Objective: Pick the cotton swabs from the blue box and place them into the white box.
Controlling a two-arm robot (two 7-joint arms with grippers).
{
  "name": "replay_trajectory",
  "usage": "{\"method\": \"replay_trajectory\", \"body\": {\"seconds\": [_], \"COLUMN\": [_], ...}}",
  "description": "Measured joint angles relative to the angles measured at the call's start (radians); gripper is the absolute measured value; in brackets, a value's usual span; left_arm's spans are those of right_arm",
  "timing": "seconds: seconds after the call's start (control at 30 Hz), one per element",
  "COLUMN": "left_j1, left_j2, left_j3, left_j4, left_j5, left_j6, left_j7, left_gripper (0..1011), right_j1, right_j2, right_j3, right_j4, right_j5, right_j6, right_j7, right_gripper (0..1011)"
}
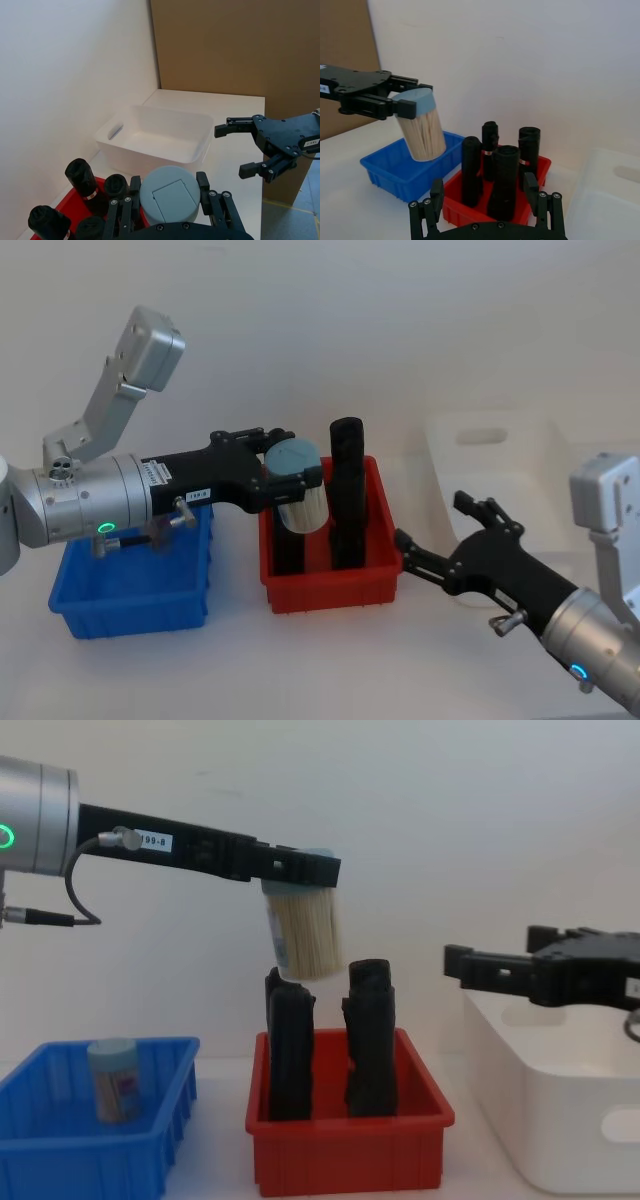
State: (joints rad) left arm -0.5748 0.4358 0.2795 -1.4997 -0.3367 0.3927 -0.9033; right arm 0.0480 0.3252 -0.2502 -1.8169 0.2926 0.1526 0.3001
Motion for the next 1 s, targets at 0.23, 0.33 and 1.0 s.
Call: {"method": "replay_trajectory", "body": {"seconds": [0.23,0.33,1.0], "left_j1": [0.000,-0.001,-0.002], "left_j2": [-0.001,-0.001,-0.001], "left_j3": [0.000,0.000,0.000], "left_j4": [0.000,0.000,0.000], "left_j5": [0.000,0.000,0.000], "left_j6": [0.001,0.001,0.001], "left_j7": [-0.002,-0.002,-0.004], "left_gripper": [671,671,670], "right_j1": [0.049,0.072,0.205], "right_j2": [-0.022,-0.034,-0.129], "right_j3": [-0.018,-0.026,-0.082], "right_j4": [0.004,0.013,0.131], "right_j5": [-0.023,-0.037,-0.139], "right_j6": [0.055,0.079,0.150], "right_j7": [0.072,0.096,0.165], "right_gripper": [1002,1002,1001]}}
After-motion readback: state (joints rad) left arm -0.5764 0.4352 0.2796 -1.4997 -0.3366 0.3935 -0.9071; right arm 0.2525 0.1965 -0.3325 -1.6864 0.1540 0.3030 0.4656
